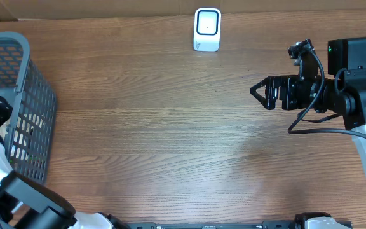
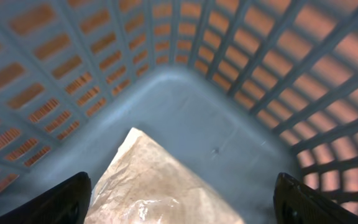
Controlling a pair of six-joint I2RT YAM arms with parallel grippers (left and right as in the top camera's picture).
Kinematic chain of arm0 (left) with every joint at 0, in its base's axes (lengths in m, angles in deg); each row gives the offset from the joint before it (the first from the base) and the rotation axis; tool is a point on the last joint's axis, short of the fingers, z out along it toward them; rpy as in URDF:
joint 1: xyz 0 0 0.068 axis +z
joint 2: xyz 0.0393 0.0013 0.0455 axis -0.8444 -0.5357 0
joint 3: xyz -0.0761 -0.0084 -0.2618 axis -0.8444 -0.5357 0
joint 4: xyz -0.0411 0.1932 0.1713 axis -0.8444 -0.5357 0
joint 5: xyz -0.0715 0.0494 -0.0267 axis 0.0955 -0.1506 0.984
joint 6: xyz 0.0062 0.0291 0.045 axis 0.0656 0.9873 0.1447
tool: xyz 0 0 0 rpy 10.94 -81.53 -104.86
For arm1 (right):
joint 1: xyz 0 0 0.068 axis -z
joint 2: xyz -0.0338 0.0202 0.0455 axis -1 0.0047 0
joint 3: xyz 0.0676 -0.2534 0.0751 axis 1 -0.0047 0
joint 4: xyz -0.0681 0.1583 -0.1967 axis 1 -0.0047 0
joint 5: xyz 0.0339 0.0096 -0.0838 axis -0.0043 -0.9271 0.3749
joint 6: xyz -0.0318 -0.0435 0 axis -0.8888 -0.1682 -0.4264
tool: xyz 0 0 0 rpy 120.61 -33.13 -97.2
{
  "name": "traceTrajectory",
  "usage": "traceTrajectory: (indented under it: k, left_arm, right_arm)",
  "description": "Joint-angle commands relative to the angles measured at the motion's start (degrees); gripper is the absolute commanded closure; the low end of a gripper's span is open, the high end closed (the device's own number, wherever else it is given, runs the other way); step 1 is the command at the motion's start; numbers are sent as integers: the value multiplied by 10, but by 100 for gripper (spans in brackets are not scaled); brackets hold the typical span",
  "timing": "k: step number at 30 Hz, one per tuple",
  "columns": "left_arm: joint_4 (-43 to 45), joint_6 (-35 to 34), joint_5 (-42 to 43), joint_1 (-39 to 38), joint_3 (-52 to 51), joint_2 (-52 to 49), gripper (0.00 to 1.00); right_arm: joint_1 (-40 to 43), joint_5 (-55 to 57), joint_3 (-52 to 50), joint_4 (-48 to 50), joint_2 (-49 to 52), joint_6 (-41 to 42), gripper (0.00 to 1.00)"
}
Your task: Scan the item barcode
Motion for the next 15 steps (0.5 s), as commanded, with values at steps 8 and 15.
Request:
traceTrajectory:
  k: [8, 15]
  left_arm:
    - [-23, 69, -90, -6, 12, -75, 0]
    - [-60, 38, -87, -26, 12, -108, 11]
  right_arm:
    - [-4, -4, 17, -13, -8, 3, 0]
    - [-4, -3, 17, -12, -8, 3, 0]
